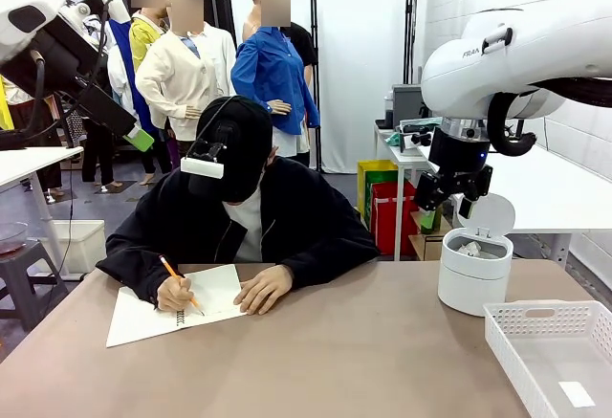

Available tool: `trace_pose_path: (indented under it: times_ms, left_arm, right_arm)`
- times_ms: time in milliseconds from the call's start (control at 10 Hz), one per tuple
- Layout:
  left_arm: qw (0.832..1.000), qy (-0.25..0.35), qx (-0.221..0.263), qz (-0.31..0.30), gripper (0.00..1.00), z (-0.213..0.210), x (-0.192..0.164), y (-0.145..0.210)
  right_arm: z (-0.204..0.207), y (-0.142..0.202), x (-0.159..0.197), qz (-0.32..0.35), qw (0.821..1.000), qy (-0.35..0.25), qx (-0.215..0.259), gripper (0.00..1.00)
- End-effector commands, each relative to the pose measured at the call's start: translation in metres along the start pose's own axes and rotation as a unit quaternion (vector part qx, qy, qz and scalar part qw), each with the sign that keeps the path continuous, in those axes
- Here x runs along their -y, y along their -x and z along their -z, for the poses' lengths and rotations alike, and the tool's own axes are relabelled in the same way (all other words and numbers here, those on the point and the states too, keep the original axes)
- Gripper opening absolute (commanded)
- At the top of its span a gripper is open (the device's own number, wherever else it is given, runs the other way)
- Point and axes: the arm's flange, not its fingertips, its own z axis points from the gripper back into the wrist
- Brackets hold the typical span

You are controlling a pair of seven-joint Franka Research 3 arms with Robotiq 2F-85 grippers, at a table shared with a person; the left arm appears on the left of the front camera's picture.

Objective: Sort the paper based on its condition.
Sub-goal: If a person hands you a paper, place it in the Organizing basket , and if it's crumpled, put it in the Trash can.

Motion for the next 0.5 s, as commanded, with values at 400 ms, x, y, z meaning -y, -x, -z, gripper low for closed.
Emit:
trace_pose_path:
  times_ms: [400]
  left_arm:
    - [1.0, 0.0, -0.002, -0.001, 1.0, -0.0006, 0.0, 0.0005]
  right_arm:
    - [-0.0032, -0.0043, -0.0019, 0.009, 1.0, -0.002, -0.005, 1.0]
